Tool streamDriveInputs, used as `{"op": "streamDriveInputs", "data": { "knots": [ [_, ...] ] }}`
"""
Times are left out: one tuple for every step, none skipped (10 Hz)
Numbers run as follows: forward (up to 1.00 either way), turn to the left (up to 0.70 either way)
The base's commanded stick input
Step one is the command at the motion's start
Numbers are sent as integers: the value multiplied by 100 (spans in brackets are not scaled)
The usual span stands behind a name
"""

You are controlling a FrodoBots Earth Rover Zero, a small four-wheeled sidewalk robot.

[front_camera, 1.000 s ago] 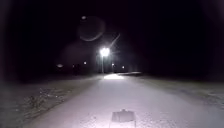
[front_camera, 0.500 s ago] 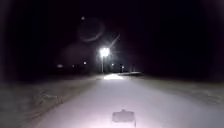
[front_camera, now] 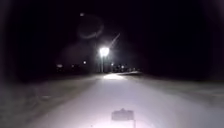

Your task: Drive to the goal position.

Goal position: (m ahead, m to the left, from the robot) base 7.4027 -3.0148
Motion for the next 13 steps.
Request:
{"op": "streamDriveInputs", "data": {
  "knots": [
    [70, 0],
    [70, 0],
    [70, 0],
    [70, 0],
    [70, 0],
    [70, 0],
    [70, 0],
    [70, 0],
    [70, 11],
    [70, 14],
    [70, 0],
    [70, 0],
    [70, 0]
  ]
}}
